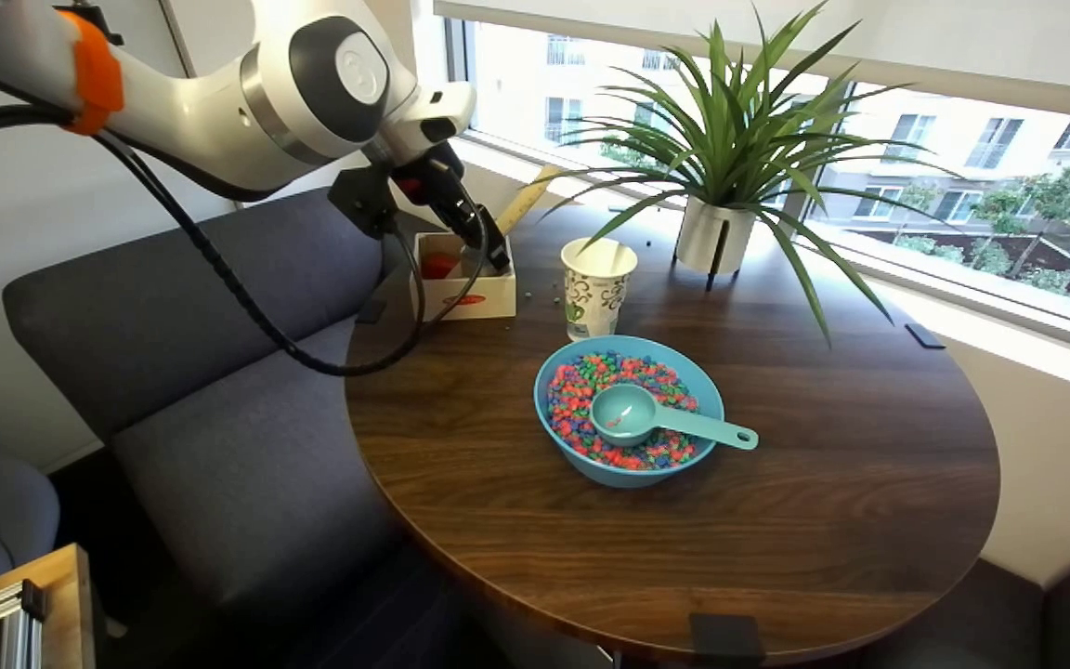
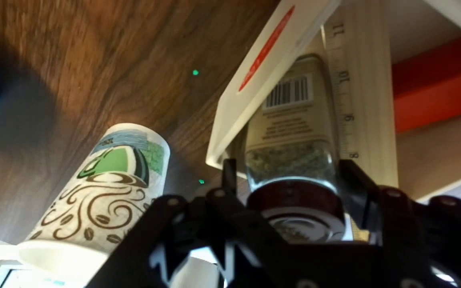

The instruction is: Put the spice shaker on the table

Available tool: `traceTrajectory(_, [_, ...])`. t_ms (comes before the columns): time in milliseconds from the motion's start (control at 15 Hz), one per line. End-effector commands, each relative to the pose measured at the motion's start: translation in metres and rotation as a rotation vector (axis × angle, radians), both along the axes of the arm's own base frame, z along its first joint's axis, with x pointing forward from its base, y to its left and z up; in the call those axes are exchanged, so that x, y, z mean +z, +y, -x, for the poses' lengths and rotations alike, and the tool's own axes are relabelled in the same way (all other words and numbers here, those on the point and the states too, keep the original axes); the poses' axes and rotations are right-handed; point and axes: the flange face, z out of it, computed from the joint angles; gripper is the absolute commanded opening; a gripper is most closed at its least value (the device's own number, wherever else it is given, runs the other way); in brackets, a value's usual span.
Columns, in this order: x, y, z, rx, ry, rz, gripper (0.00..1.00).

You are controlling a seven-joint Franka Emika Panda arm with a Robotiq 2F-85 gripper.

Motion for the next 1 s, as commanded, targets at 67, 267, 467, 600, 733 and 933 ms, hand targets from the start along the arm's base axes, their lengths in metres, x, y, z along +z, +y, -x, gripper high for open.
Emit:
traceTrajectory(67, [0.004, 0.007, -0.004, -0.022, 0.026, -0.029, 0.29])
traceTrajectory(267, [0.017, 0.003, -0.006, -0.041, 0.027, -0.047, 0.24])
traceTrajectory(467, [0.035, -0.004, -0.010, -0.064, 0.024, -0.073, 0.24])
traceTrajectory(600, [0.055, -0.010, -0.009, -0.075, 0.029, -0.119, 0.24])
traceTrajectory(733, [0.078, -0.016, -0.004, -0.069, 0.029, -0.173, 0.24])
traceTrajectory(933, [0.110, -0.037, 0.005, -0.085, -0.009, -0.190, 0.24])
